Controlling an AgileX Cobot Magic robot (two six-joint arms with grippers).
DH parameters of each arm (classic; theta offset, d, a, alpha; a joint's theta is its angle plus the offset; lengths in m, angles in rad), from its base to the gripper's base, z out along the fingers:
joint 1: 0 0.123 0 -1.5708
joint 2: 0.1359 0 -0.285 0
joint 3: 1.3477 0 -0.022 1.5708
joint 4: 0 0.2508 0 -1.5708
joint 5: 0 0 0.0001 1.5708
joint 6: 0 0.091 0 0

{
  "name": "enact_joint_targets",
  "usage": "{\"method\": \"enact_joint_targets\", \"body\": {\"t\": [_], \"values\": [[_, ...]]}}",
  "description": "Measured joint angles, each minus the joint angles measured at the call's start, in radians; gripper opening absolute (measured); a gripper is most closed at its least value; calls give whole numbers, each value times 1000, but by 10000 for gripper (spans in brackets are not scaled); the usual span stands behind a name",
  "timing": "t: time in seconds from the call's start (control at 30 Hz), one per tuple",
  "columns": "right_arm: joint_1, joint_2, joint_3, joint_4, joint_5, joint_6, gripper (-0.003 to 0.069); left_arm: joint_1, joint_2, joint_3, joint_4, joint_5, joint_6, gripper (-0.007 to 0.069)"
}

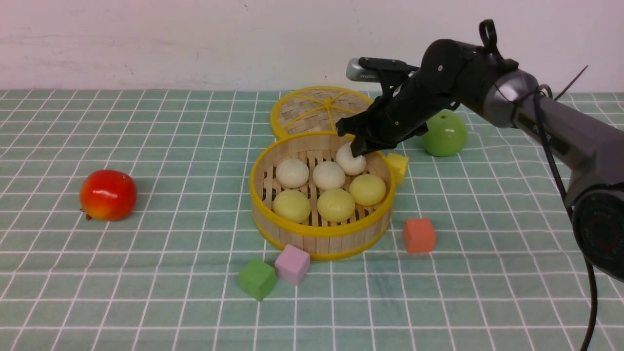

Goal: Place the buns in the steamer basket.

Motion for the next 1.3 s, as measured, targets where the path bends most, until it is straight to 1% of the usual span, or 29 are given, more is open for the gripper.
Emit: {"method": "enact_joint_targets", "body": {"t": [0.5,0.63,0.77,0.83,0.87,0.9,0.97,1.0,1.07,1.17,1.2,1.27,1.3], "values": [[0,-2,0,-31,-12,33,13,0,0,0,0,0,0,238],[0,-2,0,-31,-7,33,45,0,0,0,0,0,0,238],[0,-2,0,-31,-6,33,152,0,0,0,0,0,0,238],[0,-3,0,-31,1,33,239,0,0,0,0,0,0,238],[0,-4,0,-31,2,33,255,0,0,0,0,0,0,238],[0,-11,0,-31,15,33,316,0,0,0,0,0,0,238],[0,-30,1,-35,26,32,372,0,0,0,0,0,0,238],[0,-33,1,-35,28,32,377,0,0,0,0,0,0,238],[0,-87,1,-52,48,31,427,0,0,0,0,0,0,238],[0,-157,1,-74,80,30,434,0,0,0,0,0,0,238],[0,-210,1,-96,108,30,426,0,0,0,0,0,0,238],[0,-286,1,-136,154,22,393,0,0,0,0,0,0,238],[0,-331,1,-159,183,12,364,0,0,0,0,0,0,238]]}}
